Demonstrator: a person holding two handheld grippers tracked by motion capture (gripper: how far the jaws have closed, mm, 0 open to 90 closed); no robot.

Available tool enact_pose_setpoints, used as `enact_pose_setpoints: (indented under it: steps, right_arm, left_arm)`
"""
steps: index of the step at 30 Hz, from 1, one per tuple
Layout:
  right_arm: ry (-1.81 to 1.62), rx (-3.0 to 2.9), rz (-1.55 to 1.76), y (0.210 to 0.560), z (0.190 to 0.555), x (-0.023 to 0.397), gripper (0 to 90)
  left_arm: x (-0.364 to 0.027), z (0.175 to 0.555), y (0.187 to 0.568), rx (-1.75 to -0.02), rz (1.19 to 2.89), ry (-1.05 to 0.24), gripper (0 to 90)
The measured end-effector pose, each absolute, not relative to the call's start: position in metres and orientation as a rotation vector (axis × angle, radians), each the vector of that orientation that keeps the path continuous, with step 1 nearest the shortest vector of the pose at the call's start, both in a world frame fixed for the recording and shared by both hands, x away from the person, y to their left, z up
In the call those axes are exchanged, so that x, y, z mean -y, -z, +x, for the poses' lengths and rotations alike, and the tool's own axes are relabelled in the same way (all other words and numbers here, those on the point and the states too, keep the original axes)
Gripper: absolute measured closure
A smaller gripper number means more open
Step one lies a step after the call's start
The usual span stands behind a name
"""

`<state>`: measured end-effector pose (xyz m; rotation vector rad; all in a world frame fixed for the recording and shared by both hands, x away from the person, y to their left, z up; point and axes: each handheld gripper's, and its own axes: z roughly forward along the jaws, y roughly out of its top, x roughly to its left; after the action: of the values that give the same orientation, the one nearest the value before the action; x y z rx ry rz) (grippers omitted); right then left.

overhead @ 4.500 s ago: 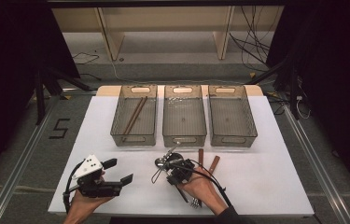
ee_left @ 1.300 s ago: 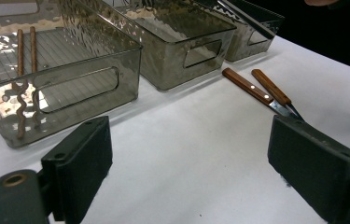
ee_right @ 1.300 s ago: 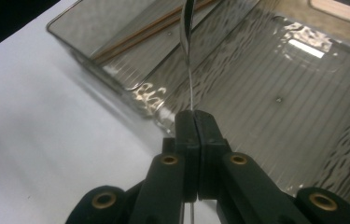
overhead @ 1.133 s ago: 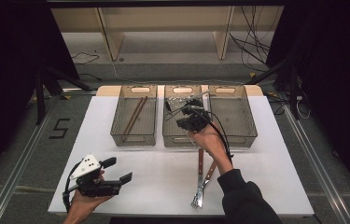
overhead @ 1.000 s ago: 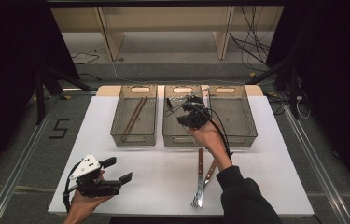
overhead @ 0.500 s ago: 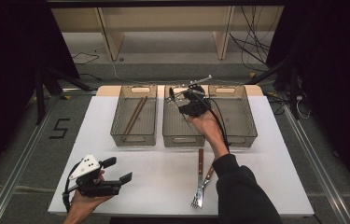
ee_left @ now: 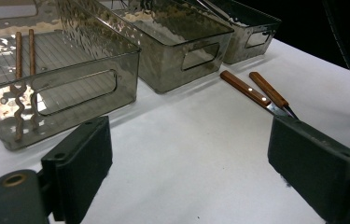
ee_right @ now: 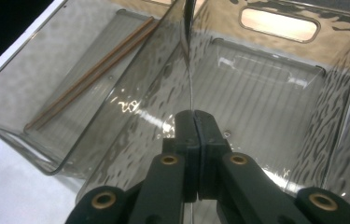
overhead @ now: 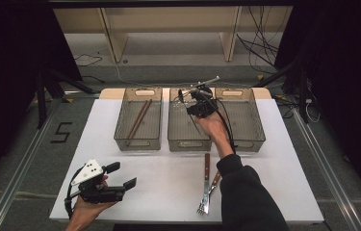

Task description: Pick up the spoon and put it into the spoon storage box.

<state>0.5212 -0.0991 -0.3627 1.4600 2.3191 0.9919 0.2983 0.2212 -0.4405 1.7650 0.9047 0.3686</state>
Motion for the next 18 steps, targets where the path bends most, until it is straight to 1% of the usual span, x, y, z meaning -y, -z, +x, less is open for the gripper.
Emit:
enact_pose_setpoints:
  steps: [18]
  right_arm:
    - [-0.974, -2.305, 1.512, 0.374, 0.533, 0.099, 90.0]
  left_arm:
    - [-0.221, 0.298, 0.440, -0.902, 1.766, -0.367, 13.5]
